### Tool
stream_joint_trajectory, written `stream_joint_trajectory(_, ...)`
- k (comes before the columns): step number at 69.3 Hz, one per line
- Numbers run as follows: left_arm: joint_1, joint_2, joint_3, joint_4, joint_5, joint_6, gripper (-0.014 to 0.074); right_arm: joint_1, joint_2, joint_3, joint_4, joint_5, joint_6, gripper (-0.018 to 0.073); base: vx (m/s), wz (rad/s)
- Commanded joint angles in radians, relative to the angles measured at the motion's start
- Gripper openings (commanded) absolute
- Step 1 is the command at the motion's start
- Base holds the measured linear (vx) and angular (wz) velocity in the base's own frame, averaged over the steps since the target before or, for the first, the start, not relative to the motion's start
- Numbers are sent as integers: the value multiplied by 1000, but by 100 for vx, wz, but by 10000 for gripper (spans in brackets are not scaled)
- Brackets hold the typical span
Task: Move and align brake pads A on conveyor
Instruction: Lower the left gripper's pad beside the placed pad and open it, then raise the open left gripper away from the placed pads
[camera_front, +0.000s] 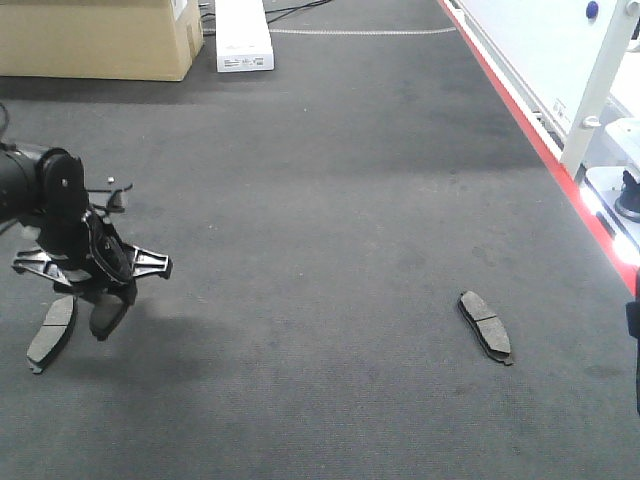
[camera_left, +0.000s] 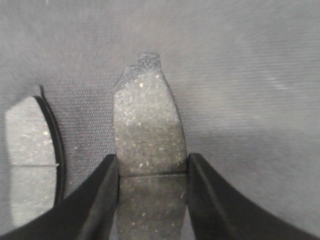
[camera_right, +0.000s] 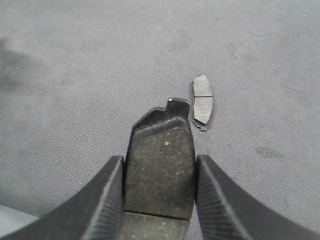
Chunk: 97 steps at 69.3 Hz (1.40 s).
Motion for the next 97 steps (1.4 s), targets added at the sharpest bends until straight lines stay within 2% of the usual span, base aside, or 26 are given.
stream_joint_trajectory(1, 3, -27, -38, -12, -32, -10, -6, -1, -1, -28, 0, -71, -10, -8, 0, 0)
stream_joint_trajectory(21, 3, 38, -35, -19, -18, -29, -2, -1, -1, -28, 0, -71, -10, -8, 0, 0)
stream_joint_trajectory(31, 3, 38, -35, -19, -23, -36, 41, -1, -1, -28, 0, -71, -10, -8, 0, 0)
stream_joint_trajectory(41, 3, 38, -35, -19, -21, -36, 184, -1, -1, -28, 0, -71, -10, -8, 0, 0)
stream_joint_trajectory(59, 3, 38, -35, -20, 5, -23, 616, -1, -1, -28, 0, -71, -10, -8, 0, 0)
stream_joint_trajectory(67, 2, 30, -35, -40, 32, 27, 728, -1, -1, -28, 0, -71, -10, -8, 0, 0)
stream_joint_trajectory(78, 1, -34, -35, -63, 32, 91, 711, -1, -1, -28, 0, -71, -10, -8, 0, 0)
stream_joint_trajectory(97, -2, -280, -35, -73, 30, 186, 596, -1, -1, -28, 0, -71, -10, -8, 0, 0)
